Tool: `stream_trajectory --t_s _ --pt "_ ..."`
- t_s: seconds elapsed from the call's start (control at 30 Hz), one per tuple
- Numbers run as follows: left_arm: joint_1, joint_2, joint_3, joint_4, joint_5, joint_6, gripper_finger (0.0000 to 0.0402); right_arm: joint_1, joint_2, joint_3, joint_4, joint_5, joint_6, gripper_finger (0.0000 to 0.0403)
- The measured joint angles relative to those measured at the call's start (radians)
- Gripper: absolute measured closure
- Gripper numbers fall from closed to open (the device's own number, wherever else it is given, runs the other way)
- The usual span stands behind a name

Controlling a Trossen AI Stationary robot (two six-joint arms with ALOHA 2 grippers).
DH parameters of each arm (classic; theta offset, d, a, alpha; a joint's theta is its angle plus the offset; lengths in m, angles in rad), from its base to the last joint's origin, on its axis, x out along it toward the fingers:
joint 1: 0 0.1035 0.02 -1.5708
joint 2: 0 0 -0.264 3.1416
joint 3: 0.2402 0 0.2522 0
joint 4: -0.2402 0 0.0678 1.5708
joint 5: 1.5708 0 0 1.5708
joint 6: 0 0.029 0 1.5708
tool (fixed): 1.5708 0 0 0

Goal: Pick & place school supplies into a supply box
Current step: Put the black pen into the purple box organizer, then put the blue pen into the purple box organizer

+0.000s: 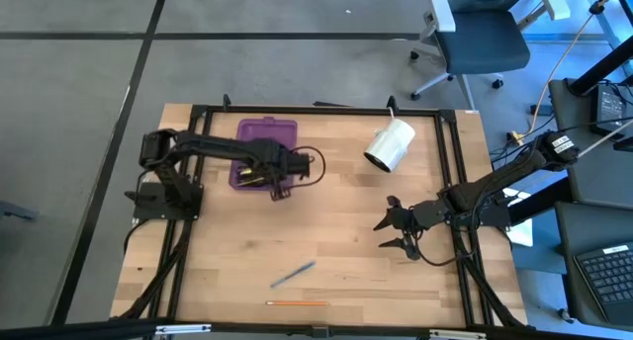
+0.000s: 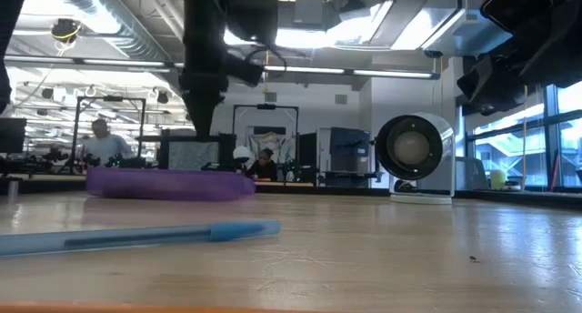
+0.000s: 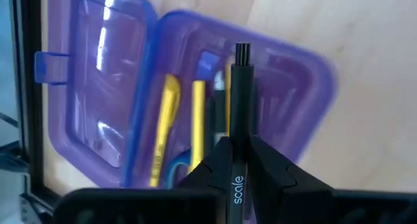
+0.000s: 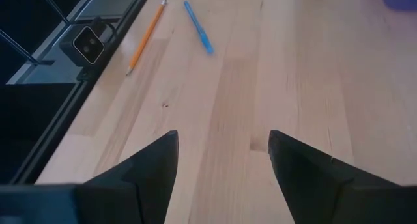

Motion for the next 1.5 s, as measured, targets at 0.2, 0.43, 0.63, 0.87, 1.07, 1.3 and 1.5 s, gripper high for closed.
stream_trajectory --t_s 0.2,0.43,0.63,0.87,1.07,1.3,1.5 --pt "0.078 0.000 -0.070 0.065 0.068 0.068 0.0380 0.000 0.000 0.000 -0.016 0.000 0.030 0.0161" --pt "0.101 0.000 -0.129 0.119 0.069 0.061 0.0379 0.000 0.000 0.000 -0.016 0.000 0.030 0.0161" --pt "0.101 0.000 -0.170 0.158 0.069 0.059 0.0364 0.000 0.000 0.000 -0.016 0.000 0.030 0.0161" --pt "0.101 0.000 -0.188 0.162 0.068 0.035 0.0336 0.000 0.000 0.000 -0.016 0.000 0.032 0.0161" --pt "0.100 0.000 -0.158 0.094 0.070 0.013 0.0321 0.000 0.000 0.000 -0.016 0.000 0.033 0.0161" --pt "0.037 -0.052 -0.003 -0.006 0.095 -0.092 0.0318 0.000 0.000 0.000 -0.016 0.000 0.030 0.0161" --pt "-0.140 -0.104 0.072 0.150 0.195 -0.212 0.0320 0.000 0.000 0.000 -0.018 0.000 0.029 0.0161"
